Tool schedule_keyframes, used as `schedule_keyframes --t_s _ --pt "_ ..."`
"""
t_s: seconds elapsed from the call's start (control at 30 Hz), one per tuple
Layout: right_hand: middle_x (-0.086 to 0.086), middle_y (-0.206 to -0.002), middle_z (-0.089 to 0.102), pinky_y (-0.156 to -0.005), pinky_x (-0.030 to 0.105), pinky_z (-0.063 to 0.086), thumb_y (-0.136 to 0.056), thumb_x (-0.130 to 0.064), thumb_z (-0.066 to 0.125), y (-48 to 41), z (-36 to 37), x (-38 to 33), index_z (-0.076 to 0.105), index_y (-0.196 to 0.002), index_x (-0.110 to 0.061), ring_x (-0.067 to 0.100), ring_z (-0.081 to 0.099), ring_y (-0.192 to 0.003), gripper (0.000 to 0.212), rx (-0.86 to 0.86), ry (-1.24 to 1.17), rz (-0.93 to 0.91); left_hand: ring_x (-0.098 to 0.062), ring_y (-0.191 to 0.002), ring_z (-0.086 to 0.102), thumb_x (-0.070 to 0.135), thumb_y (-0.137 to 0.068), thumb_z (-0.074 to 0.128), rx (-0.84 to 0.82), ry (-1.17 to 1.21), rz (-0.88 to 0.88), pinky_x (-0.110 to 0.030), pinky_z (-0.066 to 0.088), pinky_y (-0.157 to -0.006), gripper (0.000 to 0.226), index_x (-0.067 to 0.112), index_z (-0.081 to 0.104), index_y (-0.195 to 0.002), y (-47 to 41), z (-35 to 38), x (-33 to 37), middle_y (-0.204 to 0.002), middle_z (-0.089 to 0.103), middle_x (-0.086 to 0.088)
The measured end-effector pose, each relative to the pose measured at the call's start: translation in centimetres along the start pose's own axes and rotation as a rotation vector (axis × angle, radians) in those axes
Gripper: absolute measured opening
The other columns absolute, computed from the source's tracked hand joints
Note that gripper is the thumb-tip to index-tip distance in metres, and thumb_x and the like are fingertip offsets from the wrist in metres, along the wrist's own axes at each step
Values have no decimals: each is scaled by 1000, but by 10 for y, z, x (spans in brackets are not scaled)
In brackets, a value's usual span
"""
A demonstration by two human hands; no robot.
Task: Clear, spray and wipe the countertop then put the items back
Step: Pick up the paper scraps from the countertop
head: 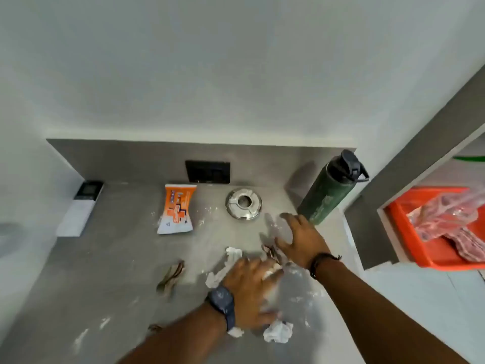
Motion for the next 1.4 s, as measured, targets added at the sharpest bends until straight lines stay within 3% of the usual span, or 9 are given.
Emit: schedule_keyframes --t_s 0.13,0.37,0.47,0.6,0.77,0.93,1.1,1.23,1.4 --pt "7 -138 45 -100 39 43 -82 -54 61 6 52 14 36 -143 -37 27 45 -121 68 -246 74 -59 -39 -133 38 70 -82 54 -350 38 207 -59 32 -106 83 29 24 -147 15 83 54 -152 34 -14" --pt "11 -131 50 -89 39 49 -85 -39 62 9 75 7 47 -138 -27 32 52 -110 56 -230 168 -265 -13 -90 62 59 -85 56 -216 -158 381 -31 52 -78 37 40 54 -116 16 94 87 -108 62 12" --pt "12 -125 56 -79 38 52 -86 -31 63 9 67 6 49 -135 -20 34 59 -100 52 -185 127 -235 -13 -67 59 41 -87 60 -261 -163 369 -24 47 -59 20 35 57 -105 10 93 90 -84 58 10" --pt "12 -112 62 -65 39 52 -85 -23 61 8 48 -7 54 -126 -16 38 63 -80 42 -125 65 -238 -9 -56 54 44 -71 71 -211 -191 263 -19 40 -46 16 33 63 -79 1 69 81 -70 55 11" --pt "12 -101 61 -64 37 52 -87 -7 54 8 34 -55 58 -129 -25 31 59 -79 46 -55 6 -404 -15 -67 50 37 -89 60 68 -30 145 -24 41 -50 13 26 62 -81 23 22 56 -77 53 7" --pt "17 -108 57 -72 40 53 -90 -9 53 14 65 -94 55 -133 -22 35 55 -91 45 -77 16 -488 -11 -70 52 44 -83 67 -65 -96 136 -21 40 -57 12 33 63 -87 60 39 35 -79 54 13" --pt "14 -123 55 -85 42 48 -91 -39 51 25 105 -105 46 -139 -25 33 52 -107 50 -148 154 -544 -8 -86 58 61 -79 61 -96 -80 59 -23 49 -73 27 36 67 -89 70 62 22 -98 64 15" --pt "11 -130 55 -92 44 44 -77 -72 49 29 125 -102 45 -137 -31 32 51 -117 73 -204 306 -574 -12 -76 56 57 -84 58 -75 -59 -4 -24 49 -67 26 33 65 -86 72 69 14 -82 63 13" --pt "14 -102 66 -68 39 54 -66 -35 79 22 125 -113 66 -117 -19 35 63 -85 54 -158 270 -616 -12 -62 58 48 -85 63 -117 -37 -37 -20 50 -53 20 29 69 -82 69 72 0 -70 64 11"
Point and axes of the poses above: each hand's wrist, its own y-axis away from the middle knuckle, its own z-axis out of the palm, x = y × z, the point moved 9 cm from there along -y, towards the middle knuckle
